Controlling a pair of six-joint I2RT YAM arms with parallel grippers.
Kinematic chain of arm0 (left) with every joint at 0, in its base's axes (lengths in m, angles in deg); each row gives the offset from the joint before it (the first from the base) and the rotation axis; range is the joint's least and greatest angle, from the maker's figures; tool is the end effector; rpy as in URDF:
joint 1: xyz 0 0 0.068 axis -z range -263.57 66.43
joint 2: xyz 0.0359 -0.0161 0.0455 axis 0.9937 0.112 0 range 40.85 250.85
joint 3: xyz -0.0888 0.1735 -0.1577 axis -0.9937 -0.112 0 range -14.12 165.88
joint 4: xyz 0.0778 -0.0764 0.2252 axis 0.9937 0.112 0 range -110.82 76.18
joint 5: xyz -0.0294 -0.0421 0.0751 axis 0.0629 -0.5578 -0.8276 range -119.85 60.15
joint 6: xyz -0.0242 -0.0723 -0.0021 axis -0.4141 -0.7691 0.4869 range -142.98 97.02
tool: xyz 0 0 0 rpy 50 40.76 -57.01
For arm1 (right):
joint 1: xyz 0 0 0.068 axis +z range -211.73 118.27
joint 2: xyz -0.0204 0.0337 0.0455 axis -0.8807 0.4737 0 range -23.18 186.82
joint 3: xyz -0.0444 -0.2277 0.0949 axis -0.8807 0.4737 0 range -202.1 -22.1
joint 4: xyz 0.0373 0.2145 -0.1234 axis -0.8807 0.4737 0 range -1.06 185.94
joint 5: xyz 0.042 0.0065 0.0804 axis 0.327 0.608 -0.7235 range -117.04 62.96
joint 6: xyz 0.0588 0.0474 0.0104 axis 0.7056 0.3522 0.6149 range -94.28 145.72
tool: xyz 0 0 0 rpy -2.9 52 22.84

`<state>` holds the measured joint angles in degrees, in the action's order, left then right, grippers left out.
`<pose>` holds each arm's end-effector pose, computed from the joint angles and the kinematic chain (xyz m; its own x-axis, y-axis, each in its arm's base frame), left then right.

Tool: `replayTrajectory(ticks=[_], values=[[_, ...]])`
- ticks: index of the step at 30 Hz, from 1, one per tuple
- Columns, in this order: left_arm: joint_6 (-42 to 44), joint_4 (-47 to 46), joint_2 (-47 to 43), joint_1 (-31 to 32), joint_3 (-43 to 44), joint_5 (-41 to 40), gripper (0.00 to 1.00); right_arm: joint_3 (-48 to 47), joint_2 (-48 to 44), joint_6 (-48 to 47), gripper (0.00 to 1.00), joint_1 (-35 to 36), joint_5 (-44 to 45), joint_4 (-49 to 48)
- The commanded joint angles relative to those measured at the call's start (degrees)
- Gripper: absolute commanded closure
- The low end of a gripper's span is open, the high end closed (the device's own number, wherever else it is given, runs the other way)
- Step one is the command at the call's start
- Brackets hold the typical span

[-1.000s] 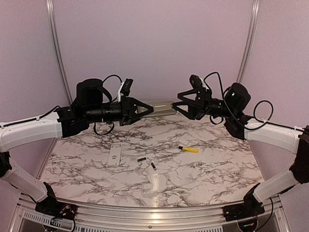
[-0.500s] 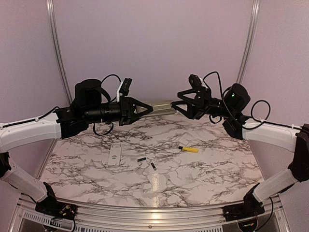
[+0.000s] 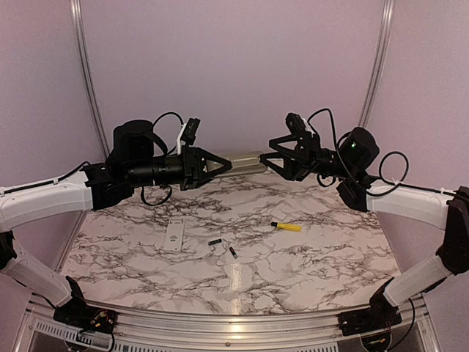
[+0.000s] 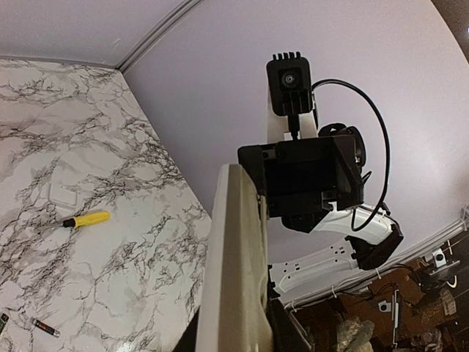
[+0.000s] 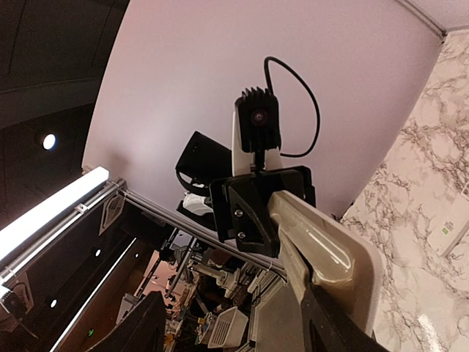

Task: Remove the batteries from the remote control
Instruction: Remove the battery cover from the remote control.

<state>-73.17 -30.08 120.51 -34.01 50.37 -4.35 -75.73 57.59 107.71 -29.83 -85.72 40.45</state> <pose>0.2051 -0.2837 0.3339 -0.7838 -0.1492 -0.6028 0.5663 0.2265 -0.7925 0.2394 0.2140 0.3376 -0.8979 0.0474 -0.4377 -0.4384 -0.1875 0.8790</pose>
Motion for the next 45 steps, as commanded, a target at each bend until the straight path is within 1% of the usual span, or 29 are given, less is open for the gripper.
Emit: replayTrajectory(ticks=[1,12,26,41,45], values=[[1.7,-7.3,0.2,1.9,0.5,4.0,1.00,-0.8,1.8,1.3,0.39,3.7,-3.5,0.2],[1.8,-6.6,0.7,1.9,0.5,3.3,1.00,-0.8,1.0,1.5,0.40,3.9,-3.5,0.3],[4.4,1.9,1.0,1.9,2.3,-1.8,1.00,-1.9,1.0,1.5,0.41,4.0,-3.8,0.8],[4.4,2.3,1.4,1.9,2.3,-3.3,1.00,-1.7,0.9,0.5,0.41,4.0,-4.1,2.2],[4.8,3.4,1.2,1.9,2.3,-4.7,1.00,-1.7,0.9,0.3,0.41,4.0,-4.1,2.6]])
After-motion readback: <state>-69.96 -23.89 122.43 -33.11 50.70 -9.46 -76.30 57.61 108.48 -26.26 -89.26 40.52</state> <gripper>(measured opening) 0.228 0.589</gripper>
